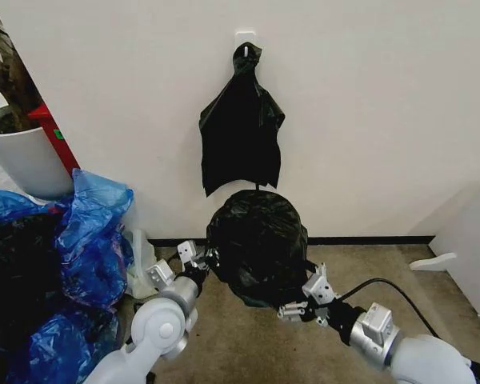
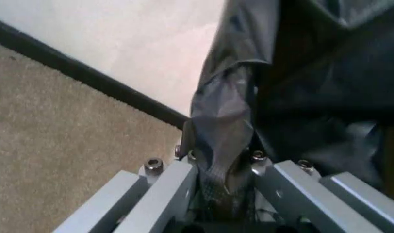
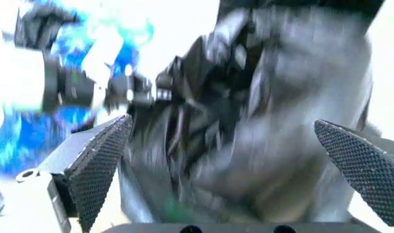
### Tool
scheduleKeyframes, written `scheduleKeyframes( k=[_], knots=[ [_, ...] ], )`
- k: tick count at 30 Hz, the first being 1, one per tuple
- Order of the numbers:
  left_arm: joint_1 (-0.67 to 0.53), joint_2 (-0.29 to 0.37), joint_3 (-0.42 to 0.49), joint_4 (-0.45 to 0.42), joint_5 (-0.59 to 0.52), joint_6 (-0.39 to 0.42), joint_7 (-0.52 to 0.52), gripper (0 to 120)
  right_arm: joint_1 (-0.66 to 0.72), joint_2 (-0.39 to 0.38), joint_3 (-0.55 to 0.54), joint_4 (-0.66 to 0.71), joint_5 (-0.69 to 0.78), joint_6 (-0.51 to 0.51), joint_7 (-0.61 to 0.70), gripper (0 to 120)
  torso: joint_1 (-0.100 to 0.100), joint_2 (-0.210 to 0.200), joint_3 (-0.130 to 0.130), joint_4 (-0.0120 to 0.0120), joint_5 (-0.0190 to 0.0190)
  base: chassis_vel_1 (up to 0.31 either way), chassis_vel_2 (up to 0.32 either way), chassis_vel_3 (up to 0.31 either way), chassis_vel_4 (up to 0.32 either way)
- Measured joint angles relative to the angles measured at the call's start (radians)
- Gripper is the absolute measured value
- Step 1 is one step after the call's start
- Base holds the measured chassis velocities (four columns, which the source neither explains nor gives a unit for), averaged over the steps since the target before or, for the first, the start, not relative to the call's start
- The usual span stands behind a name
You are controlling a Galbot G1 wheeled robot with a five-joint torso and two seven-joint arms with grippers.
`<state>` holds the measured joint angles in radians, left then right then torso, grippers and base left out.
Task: Place the garbage bag over the trash bin.
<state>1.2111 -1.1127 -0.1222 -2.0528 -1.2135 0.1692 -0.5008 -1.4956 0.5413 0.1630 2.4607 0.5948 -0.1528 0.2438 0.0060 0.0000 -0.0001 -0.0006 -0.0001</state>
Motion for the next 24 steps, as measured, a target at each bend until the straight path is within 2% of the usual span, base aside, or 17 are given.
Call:
scheduleKeyframes(
  k=[12, 16, 19, 24],
  knots=[
    [-0.03, 0.005, 0.004, 0.001, -0.018, -0.001, -0.02, 1, -0.088, 0.053, 0.013, 0.043, 0.057, -0.009, 0.054, 100, 0.0, 0.0, 0.0, 0.0002, 0.0001, 0.0, 0.0, 0.0, 0.0],
    [-0.037, 0.008, 0.0, -0.003, -0.054, -0.003, -0.035, 1, -0.094, 0.102, 0.03, 0.043, 0.15, -0.024, 0.132, 100, 0.0, 0.0, 0.0, 0.0002, 0.0001, 0.0, 0.0, 0.0, 0.0],
    [-0.038, 0.008, -0.001, -0.003, -0.064, -0.005, -0.039, 1, -0.092, 0.11, 0.033, 0.043, 0.174, -0.033, 0.149, 100, 0.0, 0.0, 0.0, 0.0003, 0.0, 0.0, 0.0, 0.0, 0.0],
    [-0.045, 0.002, -0.007, -0.004, -0.116, -0.031, -0.061, 1, -0.087, 0.181, 0.041, 0.042, 0.317, -0.057, 0.279, 100, 0.0, 0.0, 0.0, 0.0003, 0.0, 0.0, 0.0, 0.0, 0.0]
  ],
)
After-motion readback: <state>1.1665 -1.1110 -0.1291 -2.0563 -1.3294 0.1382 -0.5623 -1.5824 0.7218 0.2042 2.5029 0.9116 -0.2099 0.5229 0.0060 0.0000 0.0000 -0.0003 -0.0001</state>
